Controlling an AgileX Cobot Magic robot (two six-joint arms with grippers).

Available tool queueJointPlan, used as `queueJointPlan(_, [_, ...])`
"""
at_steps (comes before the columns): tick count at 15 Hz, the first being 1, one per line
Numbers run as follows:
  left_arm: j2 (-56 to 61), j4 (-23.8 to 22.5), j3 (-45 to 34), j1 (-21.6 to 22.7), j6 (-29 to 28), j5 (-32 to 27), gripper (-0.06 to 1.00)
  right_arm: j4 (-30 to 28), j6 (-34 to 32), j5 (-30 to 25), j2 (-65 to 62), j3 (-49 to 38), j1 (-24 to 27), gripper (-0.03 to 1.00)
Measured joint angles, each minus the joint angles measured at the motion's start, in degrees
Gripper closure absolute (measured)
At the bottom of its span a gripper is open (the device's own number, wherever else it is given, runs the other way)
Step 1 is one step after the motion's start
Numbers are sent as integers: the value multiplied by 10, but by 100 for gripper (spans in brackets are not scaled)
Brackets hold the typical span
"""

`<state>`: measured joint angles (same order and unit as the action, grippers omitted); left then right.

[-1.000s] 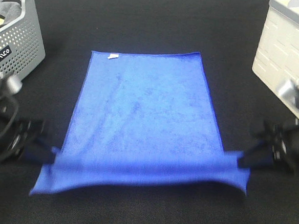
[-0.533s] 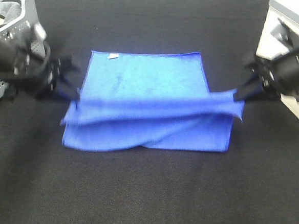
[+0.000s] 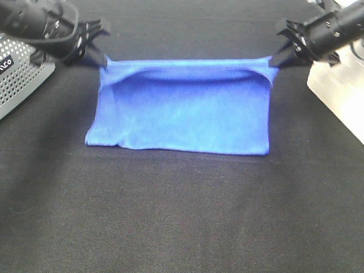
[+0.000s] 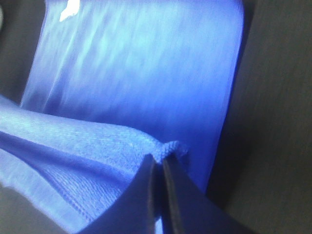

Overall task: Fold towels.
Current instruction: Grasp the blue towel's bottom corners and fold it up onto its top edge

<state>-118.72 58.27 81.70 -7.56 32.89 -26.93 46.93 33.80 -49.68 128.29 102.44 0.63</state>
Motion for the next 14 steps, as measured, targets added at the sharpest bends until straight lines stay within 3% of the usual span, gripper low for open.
queueJointPlan(2, [-21,-6,33,0,0,15,94,-2,0,-2,27,40,0,97])
queueJointPlan(6, [-136,-13,184,-1,3,38,94,-6,0,-6,148,207,0,97])
queueJointPlan(9, [-209,-13,268,-1,25,44,94,-8,0,21,208,293,-7,97])
queueJointPlan(12, [-260,-12,319,-3,28,50,94,-16,0,47,241,319,-21,97])
queueJointPlan(14, [-268,-13,323,-8,28,58,85,-42,0,48,256,319,-22,90])
